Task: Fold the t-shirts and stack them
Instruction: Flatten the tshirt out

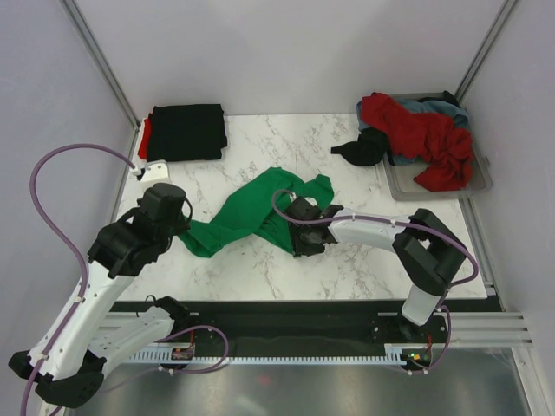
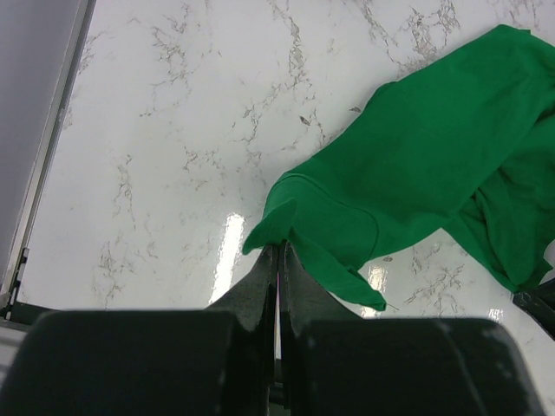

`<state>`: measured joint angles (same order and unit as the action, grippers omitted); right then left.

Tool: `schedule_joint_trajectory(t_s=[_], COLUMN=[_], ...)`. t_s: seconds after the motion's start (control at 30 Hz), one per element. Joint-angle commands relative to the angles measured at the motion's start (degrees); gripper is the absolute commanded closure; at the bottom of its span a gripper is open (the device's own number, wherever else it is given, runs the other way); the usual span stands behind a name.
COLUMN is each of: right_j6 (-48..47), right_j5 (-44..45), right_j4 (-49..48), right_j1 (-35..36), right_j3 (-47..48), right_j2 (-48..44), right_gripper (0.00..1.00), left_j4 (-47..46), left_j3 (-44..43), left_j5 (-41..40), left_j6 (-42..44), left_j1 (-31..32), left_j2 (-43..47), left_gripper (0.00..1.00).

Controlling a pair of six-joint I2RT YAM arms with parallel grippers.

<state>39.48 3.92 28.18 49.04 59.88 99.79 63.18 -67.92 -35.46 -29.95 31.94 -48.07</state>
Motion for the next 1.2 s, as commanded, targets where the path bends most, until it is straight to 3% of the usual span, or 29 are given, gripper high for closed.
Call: schedule_joint_trajectory(t_s=[0.0,0.2,0.5,0.67,0.9,1.17], right_j6=[1.0,1.2,0.5,-0.5,-3.8,-12.4], right_j5=[2.8,3.8,4.8,8.9,14.9,22.8], right_j4=[-0.3,-0.1,1.2,8.3,21.8,22.1], right_j1=[1.6,2.2,2.6,2.6,2.5,2.5], right_j3=[0.1,0.8,1.2,6.8,23.2,39.2], right_j2=[2.1,4.2,3.1,-4.0,-20.0,-35.2], right_gripper=[0.52,0.66,1.0,1.0,1.0,1.0], left_j4=[-1.8,-1.8,-1.8,-1.5,-2.0,-7.1], left_j3=[0.6,0.7,-0.2,-4.3,-22.1,-41.0], left_j5=[-0.4,-0.5,-0.2,1.4,4.0,5.3], left_j6=[-1.2,-1.2,-0.8,0.9,4.7,13.2], left_j1=[-0.3,-0.3,-0.3,-0.3,-0.3,-0.3], left_j2=[0.8,0.9,1.1,0.9,-0.2,-4.3], left_gripper=[0.98,0.98,0.98,0.98,0.98,0.98])
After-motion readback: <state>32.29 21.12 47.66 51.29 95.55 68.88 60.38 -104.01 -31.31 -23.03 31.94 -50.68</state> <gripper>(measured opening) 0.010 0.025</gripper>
